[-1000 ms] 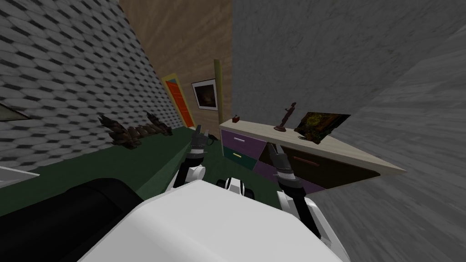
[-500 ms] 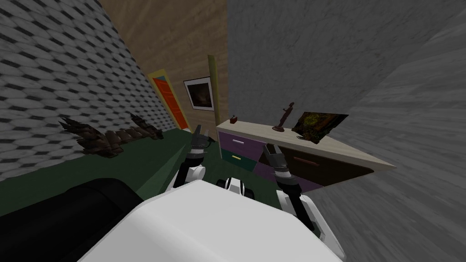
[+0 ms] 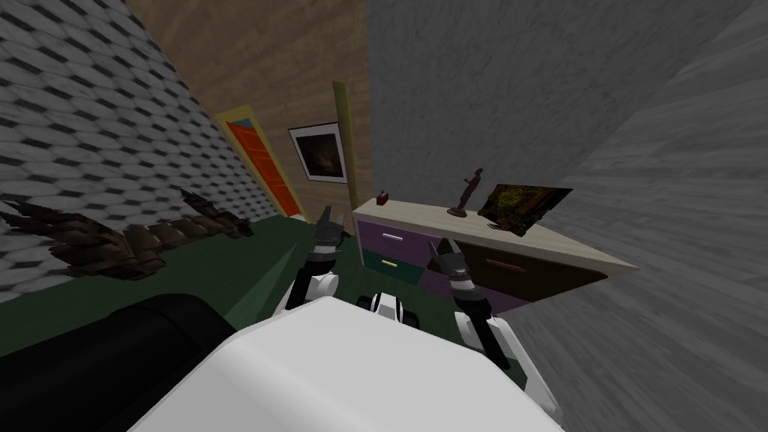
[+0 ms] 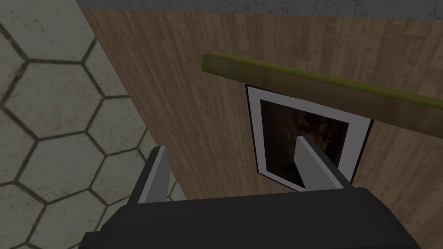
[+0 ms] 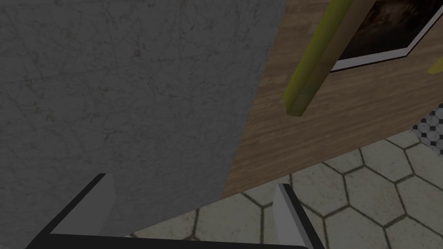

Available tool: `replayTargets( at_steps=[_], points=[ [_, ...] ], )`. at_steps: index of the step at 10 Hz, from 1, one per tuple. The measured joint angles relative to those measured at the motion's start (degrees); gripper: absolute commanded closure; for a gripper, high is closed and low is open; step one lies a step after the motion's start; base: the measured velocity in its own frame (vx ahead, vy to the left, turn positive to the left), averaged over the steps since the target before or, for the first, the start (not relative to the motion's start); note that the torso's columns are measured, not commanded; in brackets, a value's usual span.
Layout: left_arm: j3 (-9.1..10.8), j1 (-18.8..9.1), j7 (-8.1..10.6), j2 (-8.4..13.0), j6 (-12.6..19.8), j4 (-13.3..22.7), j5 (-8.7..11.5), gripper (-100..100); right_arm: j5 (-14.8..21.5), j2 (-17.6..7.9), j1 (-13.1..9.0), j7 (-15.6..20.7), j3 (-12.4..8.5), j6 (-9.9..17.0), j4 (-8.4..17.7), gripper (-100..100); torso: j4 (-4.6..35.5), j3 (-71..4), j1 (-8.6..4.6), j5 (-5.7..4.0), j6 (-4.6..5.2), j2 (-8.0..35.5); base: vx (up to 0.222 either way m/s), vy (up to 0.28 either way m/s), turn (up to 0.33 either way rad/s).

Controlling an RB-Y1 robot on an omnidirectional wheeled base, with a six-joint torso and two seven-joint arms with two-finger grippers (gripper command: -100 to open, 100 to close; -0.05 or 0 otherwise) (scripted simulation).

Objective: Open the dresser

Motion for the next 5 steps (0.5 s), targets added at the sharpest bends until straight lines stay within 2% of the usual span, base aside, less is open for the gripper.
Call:
replayTargets(
  at_steps=[5],
  points=[
    [0.0, 0.01, 0.0, 0.0, 0.0, 0.0, 0.0, 0, 6.84, -0.16, -1.97, 7.63, -0.56, 0.14, 4.38, -100, 0.0, -0.01, 0.02, -0.01, 0.03, -0.02, 0.073, 0.096, -0.122]
  ],
)
